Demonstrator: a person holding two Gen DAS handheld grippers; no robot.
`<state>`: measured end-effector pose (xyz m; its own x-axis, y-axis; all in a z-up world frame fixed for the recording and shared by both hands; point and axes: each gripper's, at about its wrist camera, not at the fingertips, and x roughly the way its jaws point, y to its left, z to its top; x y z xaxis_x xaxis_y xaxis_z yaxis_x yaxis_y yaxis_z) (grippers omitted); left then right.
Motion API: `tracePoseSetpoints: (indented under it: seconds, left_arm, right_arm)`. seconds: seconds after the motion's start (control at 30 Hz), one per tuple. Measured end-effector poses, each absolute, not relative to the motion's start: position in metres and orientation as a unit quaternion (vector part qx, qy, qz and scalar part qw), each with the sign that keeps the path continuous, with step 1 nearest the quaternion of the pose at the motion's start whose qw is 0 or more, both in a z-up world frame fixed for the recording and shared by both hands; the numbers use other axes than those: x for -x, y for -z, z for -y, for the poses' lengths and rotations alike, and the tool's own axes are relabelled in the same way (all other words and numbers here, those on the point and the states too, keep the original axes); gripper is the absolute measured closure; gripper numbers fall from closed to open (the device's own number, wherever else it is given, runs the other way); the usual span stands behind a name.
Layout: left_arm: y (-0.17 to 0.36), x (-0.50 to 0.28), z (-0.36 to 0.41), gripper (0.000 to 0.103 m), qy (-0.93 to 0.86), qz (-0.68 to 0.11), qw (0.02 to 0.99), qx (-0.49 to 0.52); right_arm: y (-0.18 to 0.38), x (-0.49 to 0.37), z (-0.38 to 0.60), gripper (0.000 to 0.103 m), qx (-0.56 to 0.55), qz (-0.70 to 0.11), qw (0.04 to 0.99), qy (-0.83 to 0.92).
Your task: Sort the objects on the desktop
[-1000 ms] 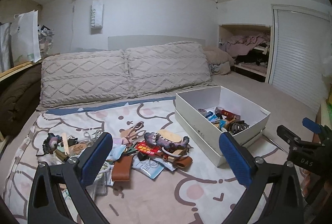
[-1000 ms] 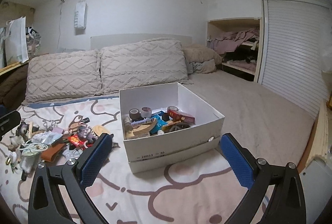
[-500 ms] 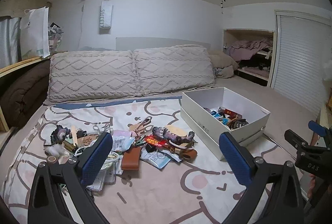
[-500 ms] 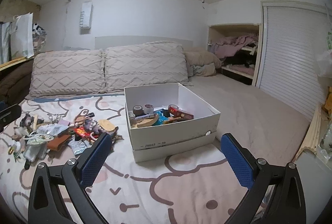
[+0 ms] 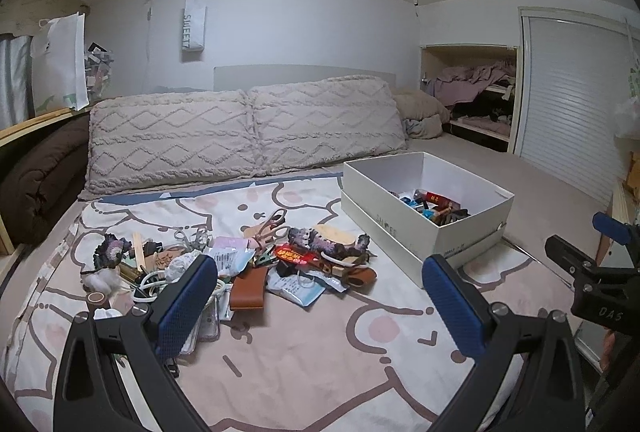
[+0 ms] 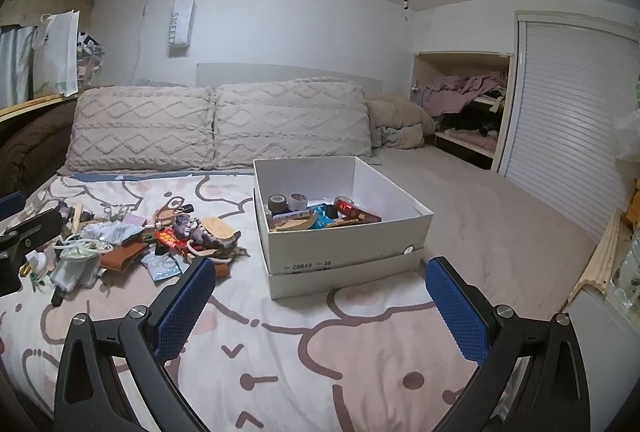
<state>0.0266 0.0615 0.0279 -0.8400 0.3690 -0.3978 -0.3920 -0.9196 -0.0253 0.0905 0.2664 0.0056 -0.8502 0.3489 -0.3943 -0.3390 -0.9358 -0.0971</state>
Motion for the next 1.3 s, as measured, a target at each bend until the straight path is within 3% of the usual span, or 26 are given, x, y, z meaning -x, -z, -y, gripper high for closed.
tracePoseSetpoints:
  seconds: [1.3]
  left_arm:
    - [-0.02,-0.027,-0.068,0.0,-0.956,-0.037,0.205,0.204]
  right_arm:
    - [-0.002,-0.093,-0.259,0.0,0.215,0.017,0.162,-0.963]
